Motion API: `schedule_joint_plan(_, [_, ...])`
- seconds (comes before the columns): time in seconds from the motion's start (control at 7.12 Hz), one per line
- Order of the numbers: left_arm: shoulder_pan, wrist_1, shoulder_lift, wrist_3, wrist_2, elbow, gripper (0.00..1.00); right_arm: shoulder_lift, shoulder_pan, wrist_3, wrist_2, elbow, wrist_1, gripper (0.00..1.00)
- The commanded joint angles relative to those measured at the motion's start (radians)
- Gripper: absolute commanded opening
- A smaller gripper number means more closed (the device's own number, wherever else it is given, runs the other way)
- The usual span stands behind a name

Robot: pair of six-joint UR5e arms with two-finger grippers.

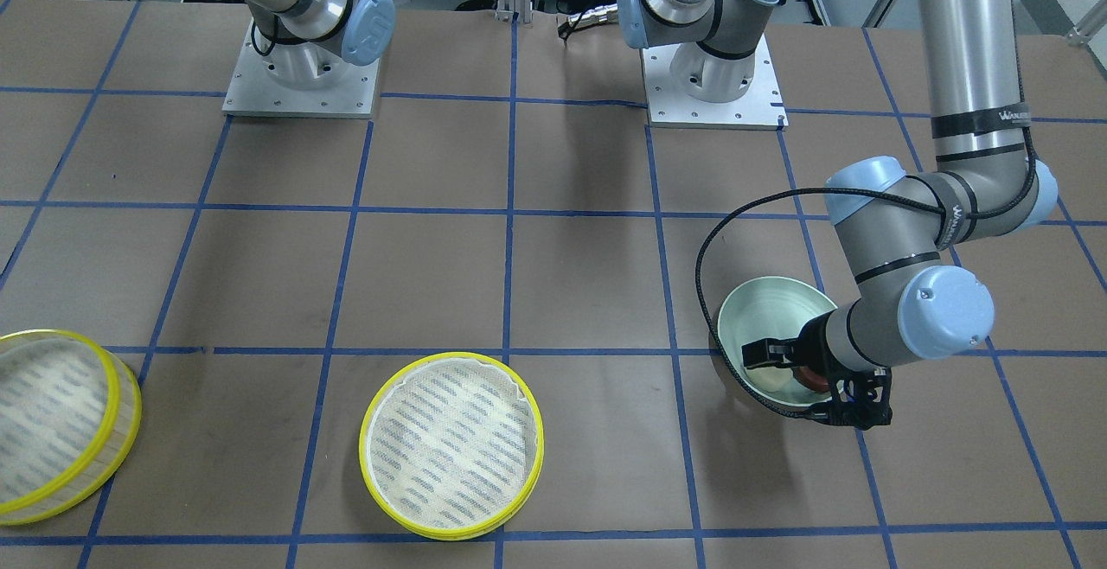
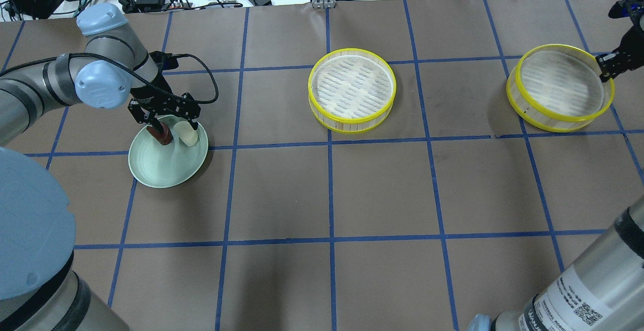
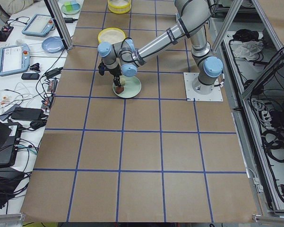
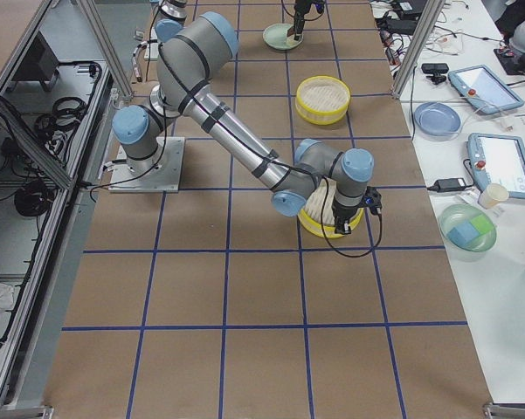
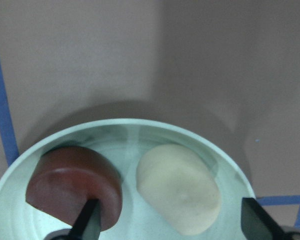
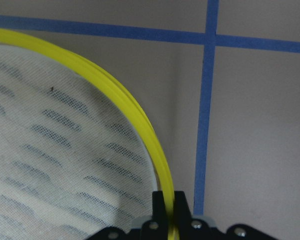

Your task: Stack buns with steamer

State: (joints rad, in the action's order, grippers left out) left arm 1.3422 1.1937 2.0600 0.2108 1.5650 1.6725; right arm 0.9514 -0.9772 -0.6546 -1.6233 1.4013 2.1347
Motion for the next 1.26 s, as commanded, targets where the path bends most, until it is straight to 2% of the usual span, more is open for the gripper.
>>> schedule_joint_plan(0.0, [0.000,-0.002,0.026,-0.002,0.004,0.000,0.76,0.076,-0.003,0.059,0.002,-0.002,-0.118,0.00])
schedule_joint_plan(0.14, [0.000,-0.002,0.026,-0.002,-0.003,-0.008,0.44,0.108,-0.009,0.088,0.014,-0.002,-0.168,0.00])
schedule_joint_plan(0.28, [0.000,0.000,0.026,-0.001,-0.003,-0.010,0.00,0.133,-0.017,0.096,0.014,-0.002,-0.170,0.00])
schedule_joint_plan(0.84, [-0.002,0.009,-0.037,-0.066,-0.048,-0.020,0.00,0.216,-0.064,0.145,0.002,0.001,-0.234,0.00])
schedule_joint_plan(0.98, [0.009,0.035,-0.059,-0.117,-0.049,-0.052,0.00,0.254,-0.087,0.205,-0.001,0.002,-0.287,0.00])
schedule_joint_plan(1.12, [0.052,0.053,-0.079,-0.246,-0.124,-0.101,0.00,0.295,-0.109,0.245,0.002,0.005,-0.353,0.00])
